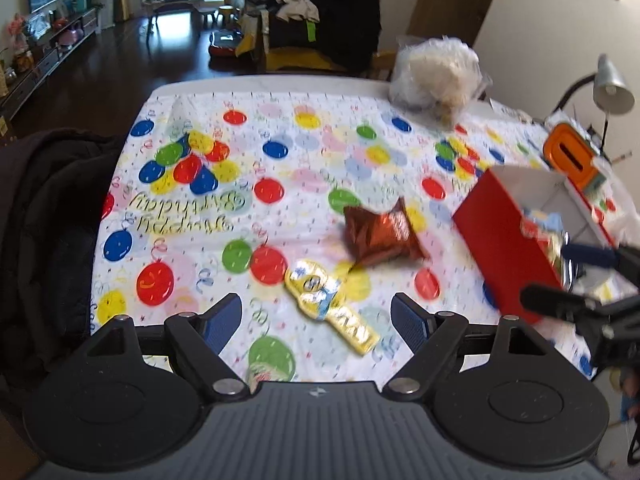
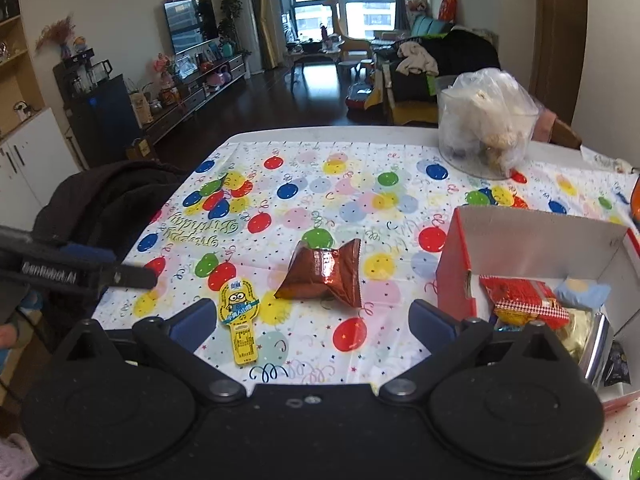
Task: Organize snacks
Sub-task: 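Move both tools back over the remaining snacks on the tablecloth, then grasp the green yogurt pouch with the left tool while the right tool grasps the yellow sesame packet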
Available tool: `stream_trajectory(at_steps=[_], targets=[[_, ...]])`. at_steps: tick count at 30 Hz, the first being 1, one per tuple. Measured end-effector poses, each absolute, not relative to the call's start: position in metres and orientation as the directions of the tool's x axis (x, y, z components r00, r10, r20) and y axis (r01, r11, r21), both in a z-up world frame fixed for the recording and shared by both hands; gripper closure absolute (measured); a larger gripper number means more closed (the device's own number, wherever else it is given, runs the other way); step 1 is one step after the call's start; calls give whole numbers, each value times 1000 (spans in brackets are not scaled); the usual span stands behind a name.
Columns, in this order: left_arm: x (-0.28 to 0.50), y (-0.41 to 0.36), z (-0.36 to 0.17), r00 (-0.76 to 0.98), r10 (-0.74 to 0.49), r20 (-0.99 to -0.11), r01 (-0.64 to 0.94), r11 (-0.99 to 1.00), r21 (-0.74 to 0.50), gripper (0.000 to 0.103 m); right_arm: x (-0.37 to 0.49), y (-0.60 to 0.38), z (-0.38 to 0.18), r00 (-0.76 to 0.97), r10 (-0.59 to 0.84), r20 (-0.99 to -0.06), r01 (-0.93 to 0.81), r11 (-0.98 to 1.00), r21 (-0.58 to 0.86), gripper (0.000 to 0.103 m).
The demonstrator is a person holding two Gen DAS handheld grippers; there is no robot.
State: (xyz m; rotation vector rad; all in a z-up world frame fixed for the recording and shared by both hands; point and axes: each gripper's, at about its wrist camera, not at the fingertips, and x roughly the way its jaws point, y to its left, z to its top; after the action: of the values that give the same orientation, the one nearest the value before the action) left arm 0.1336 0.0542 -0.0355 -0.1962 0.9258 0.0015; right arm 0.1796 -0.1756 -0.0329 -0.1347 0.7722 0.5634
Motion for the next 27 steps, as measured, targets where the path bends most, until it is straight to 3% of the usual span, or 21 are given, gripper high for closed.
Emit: stream_trajectory(at_steps=[9, 18, 27], targets=[[126, 76, -68, 536, -77, -841, -149, 972, -184, 21, 174, -141, -55, 515, 424, -745, -634, 773, 2, 1], [129, 92, -100, 458, -31, -888, -310, 931, -192, 21, 189, -113, -87, 425, 435, -794, -719, 695, -4, 3], [135, 79, -123, 409, 14, -912, -353, 925, -144, 21, 200, -84, -118, 262, 477, -839, -832, 552, 54, 19]])
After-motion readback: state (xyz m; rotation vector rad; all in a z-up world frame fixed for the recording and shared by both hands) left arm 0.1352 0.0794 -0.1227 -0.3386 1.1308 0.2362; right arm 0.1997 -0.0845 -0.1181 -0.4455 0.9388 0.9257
